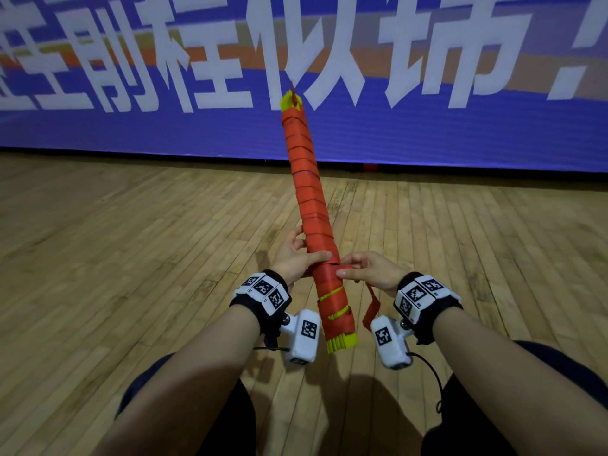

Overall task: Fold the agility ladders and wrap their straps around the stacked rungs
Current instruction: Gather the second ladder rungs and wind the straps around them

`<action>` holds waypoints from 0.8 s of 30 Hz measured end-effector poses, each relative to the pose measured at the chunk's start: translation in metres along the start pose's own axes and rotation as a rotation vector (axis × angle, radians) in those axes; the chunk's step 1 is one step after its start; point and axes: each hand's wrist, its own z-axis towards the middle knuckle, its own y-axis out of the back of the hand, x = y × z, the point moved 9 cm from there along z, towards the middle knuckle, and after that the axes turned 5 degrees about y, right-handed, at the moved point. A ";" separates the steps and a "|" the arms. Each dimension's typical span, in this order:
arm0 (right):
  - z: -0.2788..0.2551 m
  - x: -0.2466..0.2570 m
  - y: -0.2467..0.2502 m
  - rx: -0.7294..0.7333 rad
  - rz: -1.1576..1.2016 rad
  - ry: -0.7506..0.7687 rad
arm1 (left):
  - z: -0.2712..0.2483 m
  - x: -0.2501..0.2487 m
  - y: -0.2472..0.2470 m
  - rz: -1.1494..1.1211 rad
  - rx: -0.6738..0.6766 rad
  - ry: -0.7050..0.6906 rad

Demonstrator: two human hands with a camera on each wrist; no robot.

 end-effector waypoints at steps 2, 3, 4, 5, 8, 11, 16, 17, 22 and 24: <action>-0.001 0.000 0.000 0.002 0.005 -0.015 | -0.001 0.002 -0.002 -0.035 0.024 0.015; -0.002 -0.001 -0.002 0.016 -0.008 -0.028 | -0.001 0.004 -0.003 -0.051 0.038 0.027; -0.002 -0.002 -0.004 0.034 -0.015 -0.041 | -0.001 0.007 -0.005 -0.061 0.053 0.039; -0.002 -0.003 -0.007 0.056 -0.013 -0.052 | -0.001 0.009 -0.007 -0.064 0.067 0.047; -0.001 -0.005 -0.012 0.089 0.039 -0.051 | 0.000 0.010 -0.011 -0.065 0.097 0.037; 0.002 -0.002 -0.010 0.026 0.094 -0.027 | 0.000 0.001 -0.013 -0.074 0.125 0.005; 0.005 -0.006 -0.006 -0.042 0.035 -0.014 | 0.001 -0.005 -0.014 0.009 0.140 -0.030; 0.005 -0.007 -0.005 -0.053 0.014 -0.011 | 0.002 -0.005 -0.014 0.032 0.138 -0.038; 0.007 -0.004 -0.001 -0.093 -0.110 0.025 | 0.004 -0.007 -0.010 0.113 0.088 -0.033; 0.006 -0.002 -0.003 -0.086 -0.141 0.032 | 0.006 -0.008 -0.007 0.129 0.040 -0.038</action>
